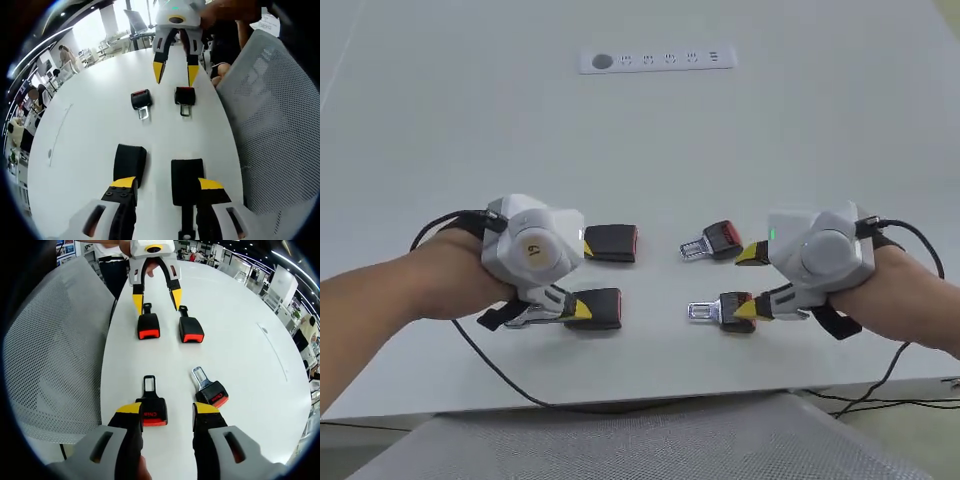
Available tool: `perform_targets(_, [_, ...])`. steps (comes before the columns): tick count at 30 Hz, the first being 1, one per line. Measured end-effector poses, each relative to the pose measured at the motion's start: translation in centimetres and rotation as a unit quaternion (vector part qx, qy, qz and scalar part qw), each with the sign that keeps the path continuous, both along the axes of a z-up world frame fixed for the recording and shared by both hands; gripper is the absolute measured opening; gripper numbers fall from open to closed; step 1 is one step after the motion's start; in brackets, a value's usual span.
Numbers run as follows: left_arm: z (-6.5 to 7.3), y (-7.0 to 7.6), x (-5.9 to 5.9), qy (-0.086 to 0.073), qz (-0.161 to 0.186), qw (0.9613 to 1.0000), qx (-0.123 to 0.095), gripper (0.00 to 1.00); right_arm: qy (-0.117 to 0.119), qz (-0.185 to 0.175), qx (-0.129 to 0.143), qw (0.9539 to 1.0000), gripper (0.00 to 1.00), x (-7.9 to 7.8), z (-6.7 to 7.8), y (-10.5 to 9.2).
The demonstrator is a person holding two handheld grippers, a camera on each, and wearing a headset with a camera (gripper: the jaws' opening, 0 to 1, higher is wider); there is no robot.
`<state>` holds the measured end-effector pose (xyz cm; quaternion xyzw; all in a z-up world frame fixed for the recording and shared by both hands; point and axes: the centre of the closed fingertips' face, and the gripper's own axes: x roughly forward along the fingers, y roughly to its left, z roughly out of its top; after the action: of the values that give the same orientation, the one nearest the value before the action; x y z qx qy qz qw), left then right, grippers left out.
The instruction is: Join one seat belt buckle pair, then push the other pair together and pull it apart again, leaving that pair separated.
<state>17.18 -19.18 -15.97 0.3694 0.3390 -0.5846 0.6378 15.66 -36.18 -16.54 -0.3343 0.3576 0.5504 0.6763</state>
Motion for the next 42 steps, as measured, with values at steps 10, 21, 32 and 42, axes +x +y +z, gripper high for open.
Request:
perform_targets(10, [-0.8,-0.7,4.5,-0.019,-0.015,0.9997,0.01,0.53,-0.033,0.008,-0.013,0.9993,0.37,5.3,-0.4,0.2])
perform_targets(21, [-3.1,-0.8,6.5,-0.004,-0.04,0.9988,0.028,0.51,-0.018,0.063,-0.058,0.9962,0.37,7.3,-2.8,-0.4])
perform_targets(32, [-4.8,-0.7,6.4,0.015,-0.051,0.9978,0.038,0.42,-0.003,0.083,-0.062,0.9946,0.32,7.3,-4.0,-0.4])
perform_targets(42, [-5.0,-0.5,6.3,0.026,-0.05,0.9977,0.037,0.35,0.003,0.085,-0.052,0.995,0.31,7.3,-4.3,-0.5])
